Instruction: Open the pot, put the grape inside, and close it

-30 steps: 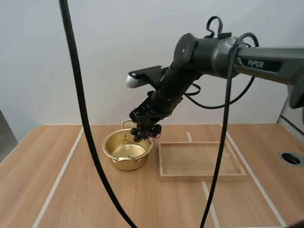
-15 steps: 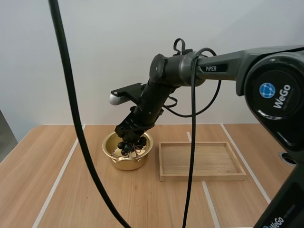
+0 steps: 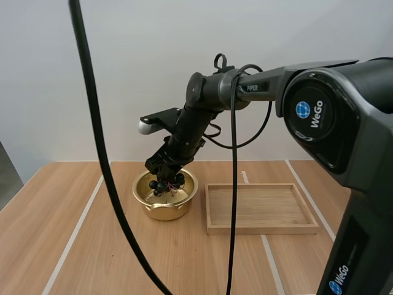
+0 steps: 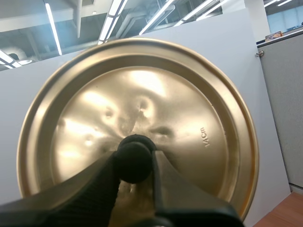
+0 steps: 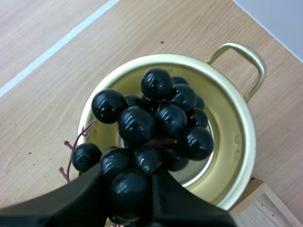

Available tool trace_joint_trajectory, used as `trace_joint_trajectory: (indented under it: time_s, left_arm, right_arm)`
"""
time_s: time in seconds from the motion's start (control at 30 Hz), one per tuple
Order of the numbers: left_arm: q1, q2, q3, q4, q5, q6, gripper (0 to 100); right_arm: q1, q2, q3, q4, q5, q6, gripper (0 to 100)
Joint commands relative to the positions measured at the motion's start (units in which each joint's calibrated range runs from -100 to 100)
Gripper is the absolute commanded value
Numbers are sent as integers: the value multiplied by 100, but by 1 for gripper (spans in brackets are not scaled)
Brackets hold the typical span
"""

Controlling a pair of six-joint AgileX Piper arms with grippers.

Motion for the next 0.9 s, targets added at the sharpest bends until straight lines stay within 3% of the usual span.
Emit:
trace_joint_trajectory:
  time_s: [0.0,0.87]
  left_arm:
    - [-20,28,-31,17,-80,2,0]
    - [-20,22,-31,17,28,18,0]
  right_arm:
    - [4,94,-46,24,-211,-45,0]
    - [4,967,-46,-64,-983,-87,0]
